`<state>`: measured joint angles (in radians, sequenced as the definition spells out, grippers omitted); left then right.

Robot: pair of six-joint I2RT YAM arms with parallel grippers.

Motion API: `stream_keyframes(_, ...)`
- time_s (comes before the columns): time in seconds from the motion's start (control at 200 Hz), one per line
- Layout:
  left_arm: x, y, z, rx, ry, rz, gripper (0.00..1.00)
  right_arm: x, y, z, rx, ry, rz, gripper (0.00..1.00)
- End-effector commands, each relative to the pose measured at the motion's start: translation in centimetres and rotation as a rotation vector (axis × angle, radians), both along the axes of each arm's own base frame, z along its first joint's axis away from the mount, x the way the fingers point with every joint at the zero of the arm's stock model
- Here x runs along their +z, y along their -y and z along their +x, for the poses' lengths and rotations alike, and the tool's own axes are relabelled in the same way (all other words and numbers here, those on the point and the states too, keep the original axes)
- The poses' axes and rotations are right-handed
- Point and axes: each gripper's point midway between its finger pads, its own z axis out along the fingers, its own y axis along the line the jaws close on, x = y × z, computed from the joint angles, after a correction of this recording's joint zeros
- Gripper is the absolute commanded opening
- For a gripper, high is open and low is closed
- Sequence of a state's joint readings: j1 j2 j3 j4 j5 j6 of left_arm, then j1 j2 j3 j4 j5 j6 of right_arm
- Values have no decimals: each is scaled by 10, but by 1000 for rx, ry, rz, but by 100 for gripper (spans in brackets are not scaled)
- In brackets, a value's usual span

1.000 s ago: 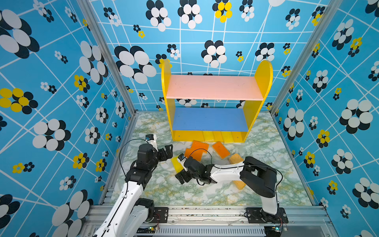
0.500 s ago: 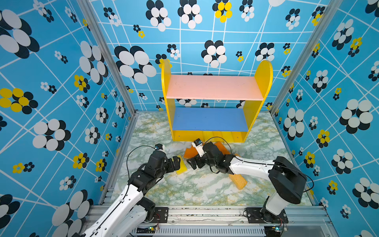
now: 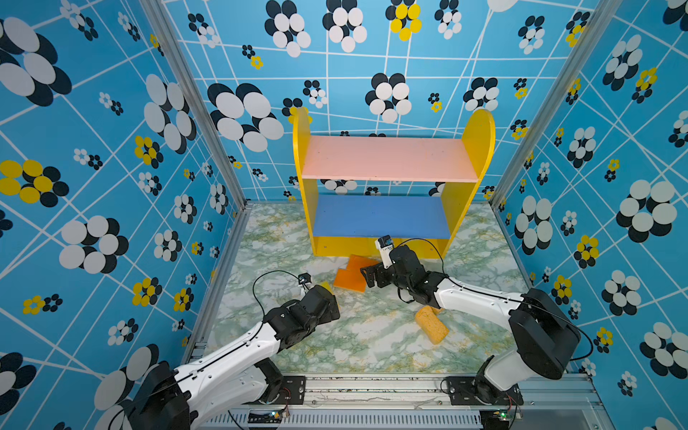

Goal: Arrange cleaning sponges on a shelf
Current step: Pick up the cleaning sponge from the center of the table.

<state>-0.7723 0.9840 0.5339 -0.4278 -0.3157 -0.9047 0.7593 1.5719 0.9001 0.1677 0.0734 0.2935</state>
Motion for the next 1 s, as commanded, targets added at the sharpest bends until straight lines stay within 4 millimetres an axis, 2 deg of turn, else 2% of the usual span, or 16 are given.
stream_keyframes(0.0, 1, -5, 8, 73, 31, 5, 99, 2, 5, 0, -34, 5, 23, 99)
stream_keyframes(0.425, -22, 19, 23, 61, -7, 12, 99, -8, 23, -5, -87, 5, 10, 99)
stream_keyframes(0.81, -40, 23, 26, 36, -58, 93, 99, -9, 29, -7, -99, 10, 19, 99)
stream_keyframes(0.995, -49, 19, 24, 35, -63, 151, 99, -9, 29, -8, -101, 7, 26, 99)
